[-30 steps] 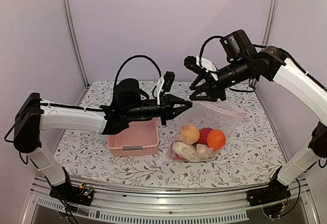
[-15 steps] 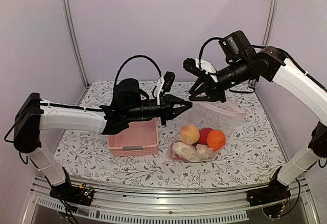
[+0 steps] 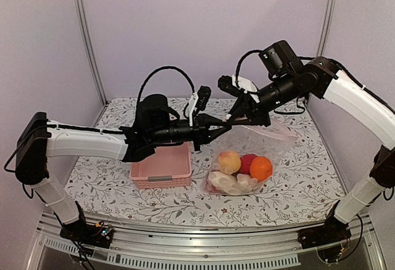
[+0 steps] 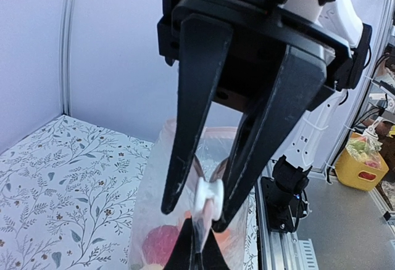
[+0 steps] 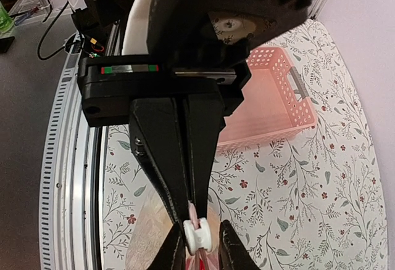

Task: Place the food in the zip-top bag and seal the zipper
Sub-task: Hold the zipper from the zipper food storage bag.

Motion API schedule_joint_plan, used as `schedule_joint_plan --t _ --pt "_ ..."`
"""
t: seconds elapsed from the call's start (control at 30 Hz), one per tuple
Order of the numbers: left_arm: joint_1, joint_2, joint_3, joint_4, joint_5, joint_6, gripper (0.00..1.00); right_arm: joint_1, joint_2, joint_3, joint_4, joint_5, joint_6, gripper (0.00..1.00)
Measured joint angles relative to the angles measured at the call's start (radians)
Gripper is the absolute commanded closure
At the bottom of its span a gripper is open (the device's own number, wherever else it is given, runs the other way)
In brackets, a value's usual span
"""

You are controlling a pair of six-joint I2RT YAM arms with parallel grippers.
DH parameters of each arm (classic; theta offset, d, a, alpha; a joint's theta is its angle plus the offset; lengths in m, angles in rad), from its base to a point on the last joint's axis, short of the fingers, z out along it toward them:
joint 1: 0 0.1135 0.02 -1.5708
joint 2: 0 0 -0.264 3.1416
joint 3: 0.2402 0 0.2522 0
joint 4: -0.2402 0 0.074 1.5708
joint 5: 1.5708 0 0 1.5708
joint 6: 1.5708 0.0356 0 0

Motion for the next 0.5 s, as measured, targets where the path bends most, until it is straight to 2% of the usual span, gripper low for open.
schedule_joint_plan --t 0.07,0.17,0.5 --pt "0.0 0.0 0.0 0.0 0.0 0.0 1.0 0.0 0.0 0.004 -0.005 -0.003 0.002 0.76" --pt "0.0 0.0 0.0 0.0 0.0 0.0 1.0 0.0 0.0 0.024 -0.016 -0.013 0.009 0.76" --pt "0.0 0.0 0.0 -0.001 0.0 0.0 1.0 0.0 0.016 0.05 -0.043 -0.03 0.023 0.85"
